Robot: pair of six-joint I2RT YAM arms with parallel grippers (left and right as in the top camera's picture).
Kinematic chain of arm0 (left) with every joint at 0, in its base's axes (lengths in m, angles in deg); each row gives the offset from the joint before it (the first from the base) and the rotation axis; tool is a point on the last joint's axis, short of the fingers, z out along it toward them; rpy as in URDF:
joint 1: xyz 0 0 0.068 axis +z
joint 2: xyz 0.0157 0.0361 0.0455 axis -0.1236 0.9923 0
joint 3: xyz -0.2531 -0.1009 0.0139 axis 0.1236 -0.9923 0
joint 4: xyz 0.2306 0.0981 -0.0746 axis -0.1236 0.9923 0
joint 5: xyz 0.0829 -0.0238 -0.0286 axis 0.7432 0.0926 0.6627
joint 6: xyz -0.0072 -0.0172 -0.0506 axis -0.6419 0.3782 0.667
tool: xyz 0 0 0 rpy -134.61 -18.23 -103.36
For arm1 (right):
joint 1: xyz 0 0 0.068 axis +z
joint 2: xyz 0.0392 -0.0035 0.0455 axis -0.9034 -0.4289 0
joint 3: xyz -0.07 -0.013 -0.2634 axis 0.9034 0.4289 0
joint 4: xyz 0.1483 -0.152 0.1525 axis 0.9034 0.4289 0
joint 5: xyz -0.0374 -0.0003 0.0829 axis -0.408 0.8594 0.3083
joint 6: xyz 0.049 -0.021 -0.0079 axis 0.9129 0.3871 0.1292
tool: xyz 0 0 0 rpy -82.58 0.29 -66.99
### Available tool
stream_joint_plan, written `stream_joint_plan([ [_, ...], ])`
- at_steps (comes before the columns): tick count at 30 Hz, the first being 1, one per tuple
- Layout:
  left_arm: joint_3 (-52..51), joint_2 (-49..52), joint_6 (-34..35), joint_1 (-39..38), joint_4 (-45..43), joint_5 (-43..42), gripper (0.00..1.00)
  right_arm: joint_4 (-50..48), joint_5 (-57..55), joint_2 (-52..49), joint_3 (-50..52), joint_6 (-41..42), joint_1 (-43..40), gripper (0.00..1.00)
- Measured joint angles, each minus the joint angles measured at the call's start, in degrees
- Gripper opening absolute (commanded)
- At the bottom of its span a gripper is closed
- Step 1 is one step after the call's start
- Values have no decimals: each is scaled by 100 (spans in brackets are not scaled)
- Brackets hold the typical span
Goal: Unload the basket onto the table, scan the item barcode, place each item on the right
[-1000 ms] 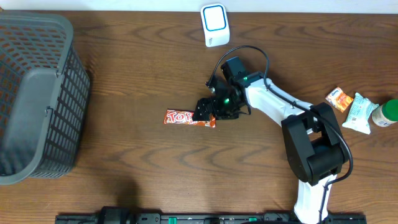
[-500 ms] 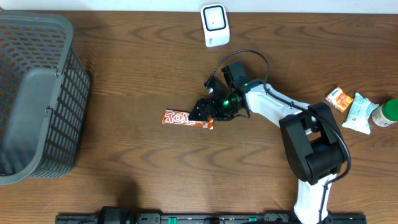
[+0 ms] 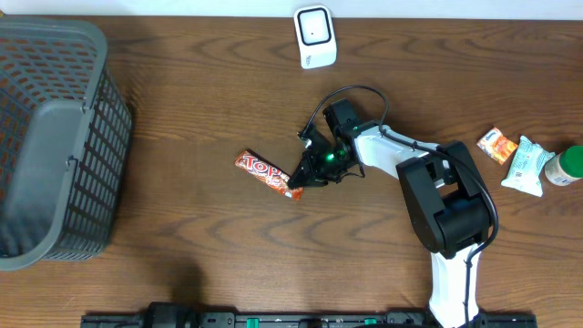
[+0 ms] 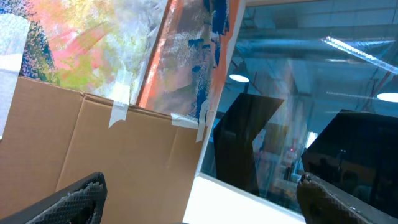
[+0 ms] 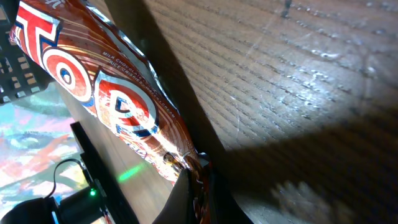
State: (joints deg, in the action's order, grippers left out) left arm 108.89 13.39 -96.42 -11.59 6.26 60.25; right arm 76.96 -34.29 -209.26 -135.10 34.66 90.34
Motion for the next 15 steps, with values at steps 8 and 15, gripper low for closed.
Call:
stream_joint_plan([
  [8, 0, 0, 0, 0, 0, 0, 98, 1047, -278, 140, -103, -459, -164, 1],
  [15, 0, 0, 0, 0, 0, 0, 98, 2295, -2514, 1311, -168, -538, -269, 1],
])
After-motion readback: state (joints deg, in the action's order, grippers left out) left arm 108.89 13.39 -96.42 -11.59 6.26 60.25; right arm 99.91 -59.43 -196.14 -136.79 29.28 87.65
